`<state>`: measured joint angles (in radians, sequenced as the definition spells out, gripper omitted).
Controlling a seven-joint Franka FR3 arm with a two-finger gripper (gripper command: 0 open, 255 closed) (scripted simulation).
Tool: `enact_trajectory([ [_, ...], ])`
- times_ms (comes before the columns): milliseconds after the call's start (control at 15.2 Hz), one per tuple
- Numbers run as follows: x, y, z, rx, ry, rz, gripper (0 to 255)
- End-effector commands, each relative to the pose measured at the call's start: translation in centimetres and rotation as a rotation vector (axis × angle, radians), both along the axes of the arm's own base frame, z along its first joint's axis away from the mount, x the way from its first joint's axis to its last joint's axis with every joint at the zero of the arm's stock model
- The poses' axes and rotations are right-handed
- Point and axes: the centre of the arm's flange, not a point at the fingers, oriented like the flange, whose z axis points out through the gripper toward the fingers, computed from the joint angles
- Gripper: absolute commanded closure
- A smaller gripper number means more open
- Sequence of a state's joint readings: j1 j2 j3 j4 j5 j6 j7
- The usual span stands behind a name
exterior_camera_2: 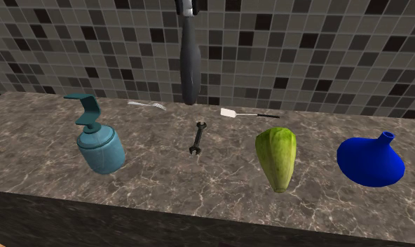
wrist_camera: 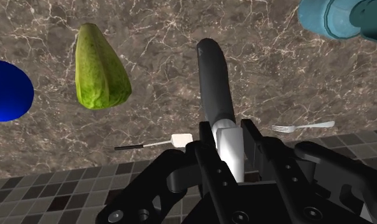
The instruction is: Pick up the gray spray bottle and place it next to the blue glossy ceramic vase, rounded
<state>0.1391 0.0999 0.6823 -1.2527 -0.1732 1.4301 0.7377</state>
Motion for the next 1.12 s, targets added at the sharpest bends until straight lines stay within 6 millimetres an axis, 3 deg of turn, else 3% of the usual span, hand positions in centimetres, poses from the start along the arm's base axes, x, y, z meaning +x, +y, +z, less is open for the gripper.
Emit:
enact_trajectory([
  [0, 0.7, -2.3, 0.0, 0.001, 0.0, 0.001, 255],
  [1056, 8.3, -22.0, 0.1, 0.001, 0.0, 0.001, 255],
])
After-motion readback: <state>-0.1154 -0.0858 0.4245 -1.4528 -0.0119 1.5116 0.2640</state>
